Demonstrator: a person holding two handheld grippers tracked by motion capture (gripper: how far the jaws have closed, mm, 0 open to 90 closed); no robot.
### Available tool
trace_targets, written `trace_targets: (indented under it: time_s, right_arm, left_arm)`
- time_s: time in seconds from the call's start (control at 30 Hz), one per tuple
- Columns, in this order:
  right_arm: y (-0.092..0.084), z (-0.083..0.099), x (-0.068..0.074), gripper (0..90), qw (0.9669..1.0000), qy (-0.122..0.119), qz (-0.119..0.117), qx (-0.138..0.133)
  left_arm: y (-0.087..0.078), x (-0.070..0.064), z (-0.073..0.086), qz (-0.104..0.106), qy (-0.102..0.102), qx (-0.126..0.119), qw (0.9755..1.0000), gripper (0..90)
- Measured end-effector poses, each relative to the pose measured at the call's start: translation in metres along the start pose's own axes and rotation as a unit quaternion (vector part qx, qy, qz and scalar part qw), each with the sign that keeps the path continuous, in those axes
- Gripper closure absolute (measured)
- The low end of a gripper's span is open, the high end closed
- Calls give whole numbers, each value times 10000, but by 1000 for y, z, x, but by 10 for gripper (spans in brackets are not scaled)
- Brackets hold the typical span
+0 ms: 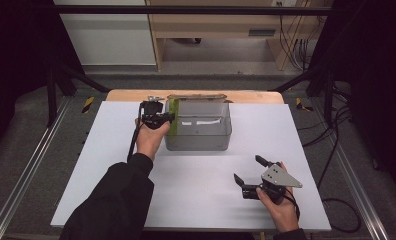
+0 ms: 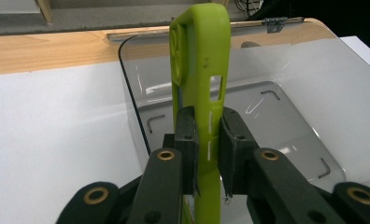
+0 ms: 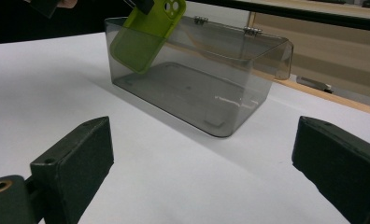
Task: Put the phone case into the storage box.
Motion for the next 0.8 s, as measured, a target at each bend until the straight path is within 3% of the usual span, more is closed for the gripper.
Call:
trace_targets:
  time_s: [0.8]
  right_arm:
    - [0, 0, 0, 54, 10000, 21, -28, 14]
  left_arm:
    - [3, 0, 3, -47, -11, 129, 9999, 790]
Point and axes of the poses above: each handheld gripper's, and its own axes: y roughly forward along the jaws, z roughly out of its underside, x roughly to its left, the point moved 6 cm from there along y, roughly forward along the jaws, and after that the axes turned 11 degrees about -y, right-handed, at the moved point
